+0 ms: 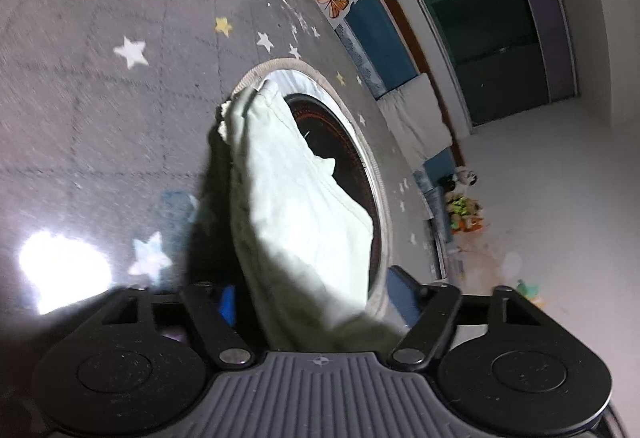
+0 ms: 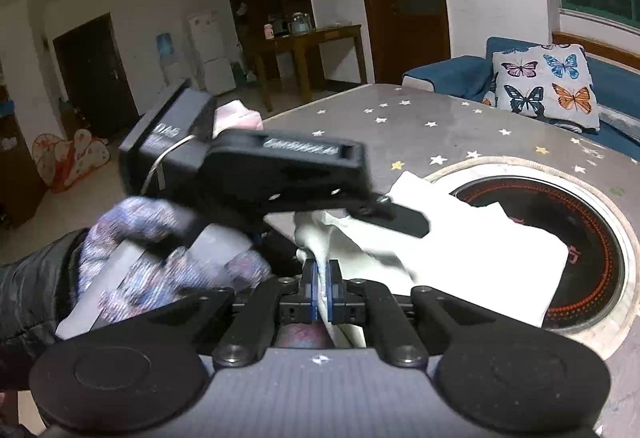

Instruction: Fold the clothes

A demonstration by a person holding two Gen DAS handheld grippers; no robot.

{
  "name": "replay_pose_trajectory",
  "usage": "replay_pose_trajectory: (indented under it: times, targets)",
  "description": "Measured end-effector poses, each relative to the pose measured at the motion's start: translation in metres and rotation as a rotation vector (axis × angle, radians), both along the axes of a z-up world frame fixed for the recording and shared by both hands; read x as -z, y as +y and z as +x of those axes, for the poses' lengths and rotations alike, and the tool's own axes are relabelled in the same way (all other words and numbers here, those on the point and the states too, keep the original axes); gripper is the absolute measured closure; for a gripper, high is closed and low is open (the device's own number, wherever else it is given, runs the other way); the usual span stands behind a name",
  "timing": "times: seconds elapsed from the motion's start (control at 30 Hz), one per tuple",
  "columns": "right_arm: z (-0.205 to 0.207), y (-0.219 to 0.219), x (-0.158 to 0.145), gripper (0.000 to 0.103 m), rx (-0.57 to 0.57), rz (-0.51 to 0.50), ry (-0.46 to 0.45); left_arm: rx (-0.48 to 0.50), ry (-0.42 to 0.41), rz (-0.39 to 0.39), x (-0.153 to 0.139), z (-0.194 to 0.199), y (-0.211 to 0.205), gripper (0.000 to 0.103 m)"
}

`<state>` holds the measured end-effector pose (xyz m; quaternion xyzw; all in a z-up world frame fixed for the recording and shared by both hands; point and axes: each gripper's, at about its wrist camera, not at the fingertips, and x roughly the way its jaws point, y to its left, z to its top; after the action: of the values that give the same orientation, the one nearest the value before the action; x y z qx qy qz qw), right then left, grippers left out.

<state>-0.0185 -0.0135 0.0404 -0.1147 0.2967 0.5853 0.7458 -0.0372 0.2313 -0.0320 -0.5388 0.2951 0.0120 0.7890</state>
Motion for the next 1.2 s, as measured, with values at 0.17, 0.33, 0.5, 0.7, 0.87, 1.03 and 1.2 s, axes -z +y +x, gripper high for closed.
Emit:
replay_pose_trajectory:
  times: [0.17,0.33,0.5,0.7,0.87,1.03,1.2]
  targets:
    - [-0.001,-0.005,0.002,0.095,-0.003,-0.012,0.006,0.006,0.003,0.024,0.005,0.000,0.003,0.077]
    - [0.017,-0.026,0.001,0.092,0.087,0.007,0.040,0.019,0.027,0.090,0.007,0.000,0.001,0.079]
    - [0.062,-0.042,0.016,0.091,0.308,-0.037,0.059,0.026,0.041,0.127,0.005,-0.001,0.000,0.079]
    - [0.103,-0.044,0.039,0.089,0.443,-0.056,0.120,0.034,0.055,0.171,0.002,-0.003,-0.005,0.078]
    - [0.115,-0.038,0.053,0.081,0.493,-0.068,0.133,0.059,0.063,0.250,-0.005,0.000,-0.012,0.075]
    - [0.121,-0.037,0.061,0.079,0.514,-0.064,0.157,0.075,0.068,0.298,-0.008,0.004,-0.016,0.076]
    - [0.123,-0.037,0.064,0.096,0.510,-0.030,0.197,0.087,0.059,0.328,-0.013,0.007,-0.019,0.080]
